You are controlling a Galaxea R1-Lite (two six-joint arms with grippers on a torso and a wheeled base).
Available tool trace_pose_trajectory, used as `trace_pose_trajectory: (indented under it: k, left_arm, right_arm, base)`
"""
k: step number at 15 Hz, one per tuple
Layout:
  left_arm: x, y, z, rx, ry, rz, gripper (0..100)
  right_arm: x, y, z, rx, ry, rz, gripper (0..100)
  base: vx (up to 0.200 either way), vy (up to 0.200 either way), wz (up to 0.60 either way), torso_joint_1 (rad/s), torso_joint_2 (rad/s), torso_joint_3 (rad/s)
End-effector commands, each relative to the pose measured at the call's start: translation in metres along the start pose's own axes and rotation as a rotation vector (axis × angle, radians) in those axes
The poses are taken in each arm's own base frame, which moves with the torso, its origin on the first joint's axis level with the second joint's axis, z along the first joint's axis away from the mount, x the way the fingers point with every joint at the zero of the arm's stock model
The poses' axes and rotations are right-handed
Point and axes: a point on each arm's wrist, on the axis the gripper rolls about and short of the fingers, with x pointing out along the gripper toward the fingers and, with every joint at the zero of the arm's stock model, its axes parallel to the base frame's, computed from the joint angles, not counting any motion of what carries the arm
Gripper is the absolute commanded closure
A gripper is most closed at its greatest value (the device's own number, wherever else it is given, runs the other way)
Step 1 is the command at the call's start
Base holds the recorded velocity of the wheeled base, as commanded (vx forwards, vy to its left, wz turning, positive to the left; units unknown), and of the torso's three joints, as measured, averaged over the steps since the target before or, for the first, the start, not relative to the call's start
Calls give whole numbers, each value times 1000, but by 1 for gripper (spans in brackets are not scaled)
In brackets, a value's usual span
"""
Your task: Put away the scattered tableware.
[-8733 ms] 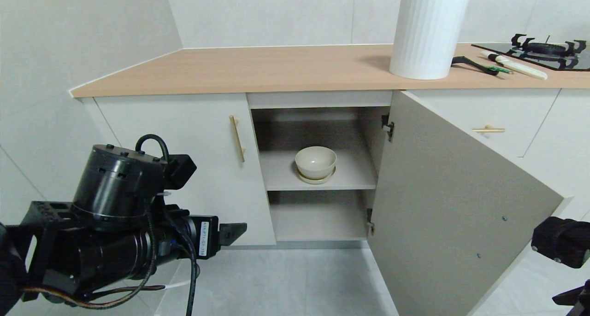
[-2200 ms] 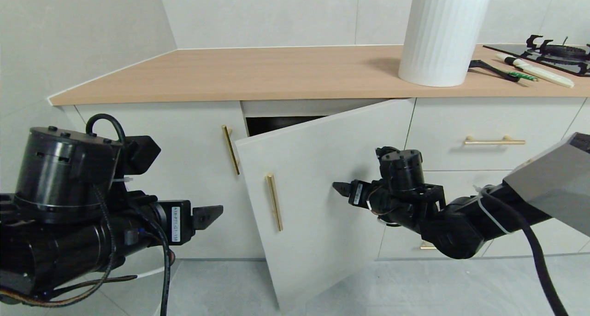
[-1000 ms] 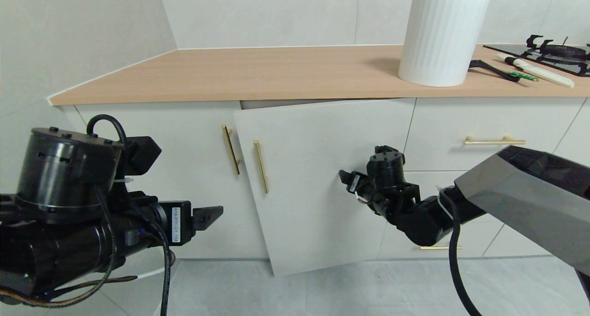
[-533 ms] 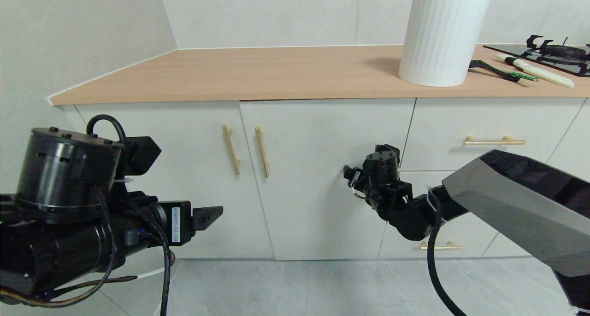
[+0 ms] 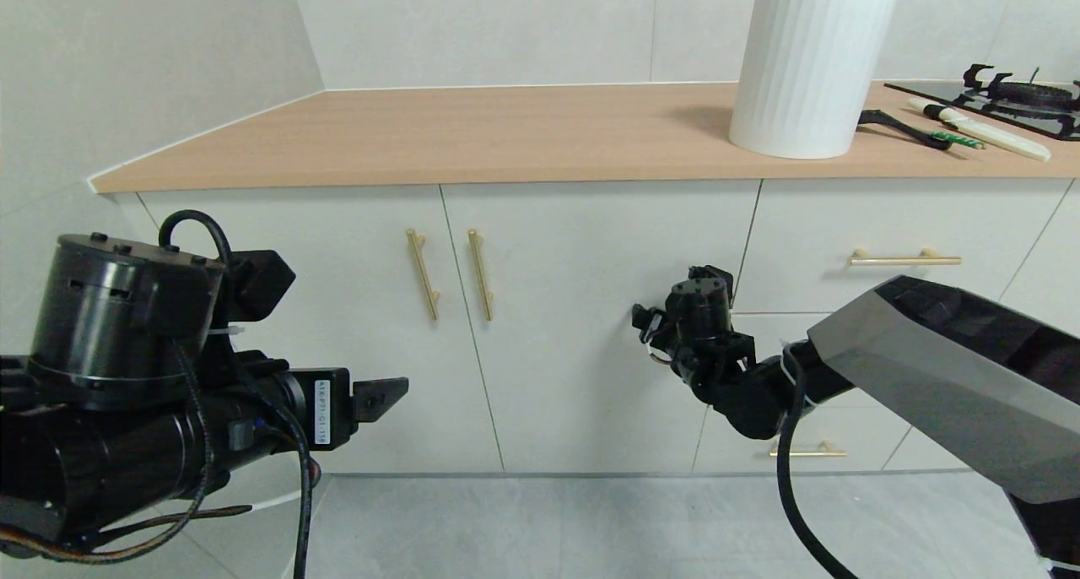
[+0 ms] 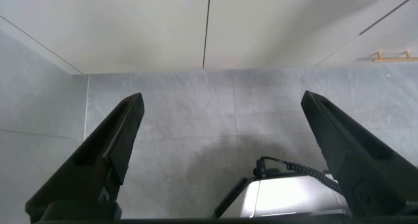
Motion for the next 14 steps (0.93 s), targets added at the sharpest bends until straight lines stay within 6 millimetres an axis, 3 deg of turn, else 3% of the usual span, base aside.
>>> trace_pose_trajectory:
  k: [1, 3, 5, 6, 10, 13, 14]
  left_arm:
    - [0, 0, 0, -1, -1, 0, 0]
    - [0, 0, 0, 0, 1, 1, 0]
    - [0, 0, 0, -1, -1, 0, 0]
    - [-1, 0, 0, -2, -5, -1, 0]
    - [-12, 3, 4, -12, -44, -14, 0]
    - [-33, 14, 6, -17, -123, -16, 0]
    - [-41, 22, 5, -21, -156, -1, 0]
  right_arm:
    - [-15, 6, 14, 13, -8, 26, 0]
    - [-60, 9, 19, -17, 114, 155, 0]
    - [-115, -3, 37, -30, 293, 401, 0]
    - [-128, -4, 45, -37, 314, 468, 0]
    - [-169, -16, 77, -166, 167, 428, 0]
    - [-220, -41, 107, -213, 45, 401, 0]
    - [-247, -52, 117, -204, -1, 411, 0]
  base:
    - [0, 0, 0, 0, 0, 0]
    - [0, 0, 0, 0, 0, 0]
    - [0, 0, 0, 0, 0, 0]
    - [0, 0, 0, 0, 0, 0]
    - [0, 0, 0, 0, 0, 0]
    - [0, 0, 0, 0, 0, 0]
    - [0, 0, 0, 0, 0, 0]
